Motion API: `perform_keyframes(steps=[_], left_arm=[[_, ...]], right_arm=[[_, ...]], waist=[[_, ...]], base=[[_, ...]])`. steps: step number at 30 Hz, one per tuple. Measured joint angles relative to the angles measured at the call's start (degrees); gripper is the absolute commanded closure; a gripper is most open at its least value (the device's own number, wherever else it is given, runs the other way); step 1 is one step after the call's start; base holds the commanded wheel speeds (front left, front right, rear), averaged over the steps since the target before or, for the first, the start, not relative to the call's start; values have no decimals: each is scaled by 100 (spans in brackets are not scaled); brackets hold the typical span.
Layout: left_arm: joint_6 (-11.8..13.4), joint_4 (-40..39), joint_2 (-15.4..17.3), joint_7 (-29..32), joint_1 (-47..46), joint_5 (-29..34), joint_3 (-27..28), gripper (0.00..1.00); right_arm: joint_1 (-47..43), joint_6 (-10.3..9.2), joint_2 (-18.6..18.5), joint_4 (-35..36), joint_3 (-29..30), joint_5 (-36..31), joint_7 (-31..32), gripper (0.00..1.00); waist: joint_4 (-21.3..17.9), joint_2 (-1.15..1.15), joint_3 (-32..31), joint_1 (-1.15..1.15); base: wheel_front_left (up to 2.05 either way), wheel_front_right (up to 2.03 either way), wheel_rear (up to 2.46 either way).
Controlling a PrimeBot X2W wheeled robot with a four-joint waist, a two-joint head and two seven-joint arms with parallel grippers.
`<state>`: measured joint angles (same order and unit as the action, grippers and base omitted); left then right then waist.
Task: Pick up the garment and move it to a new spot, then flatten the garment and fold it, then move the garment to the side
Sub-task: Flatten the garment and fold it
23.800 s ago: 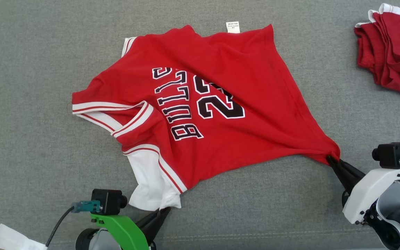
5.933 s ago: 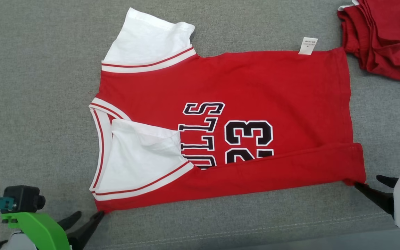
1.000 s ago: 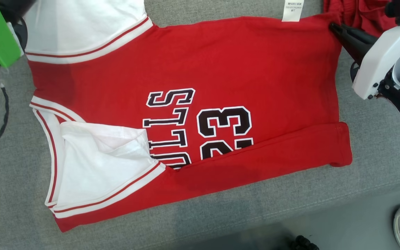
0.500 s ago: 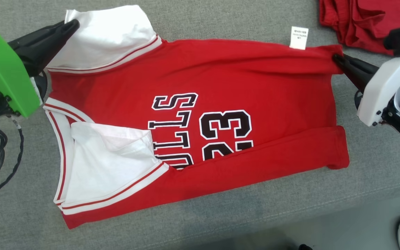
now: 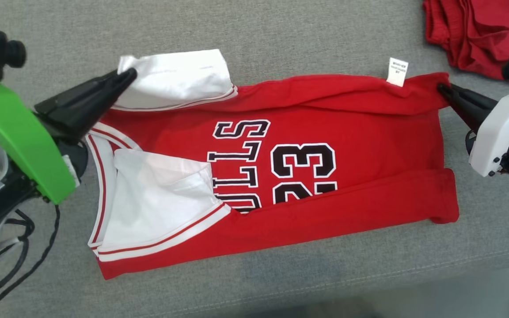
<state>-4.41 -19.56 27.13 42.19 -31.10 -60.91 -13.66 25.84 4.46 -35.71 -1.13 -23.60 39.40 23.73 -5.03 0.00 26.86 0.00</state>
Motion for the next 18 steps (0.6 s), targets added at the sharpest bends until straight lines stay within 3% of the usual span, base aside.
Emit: perform_keyframes(steps=[8,18], left_arm=[[201,-189,51,-90,-176,-26,352,100],[231,-55,109,-65,-573,121,305,100]], right_arm=[[306,-1,-89,234,-36,-37,271,100],[807,-10,-168,163,-65,-145,570,100]], waist=[[113,0,174,0],[48,0,423,0]], base=[[0,0,0],[0,0,0]])
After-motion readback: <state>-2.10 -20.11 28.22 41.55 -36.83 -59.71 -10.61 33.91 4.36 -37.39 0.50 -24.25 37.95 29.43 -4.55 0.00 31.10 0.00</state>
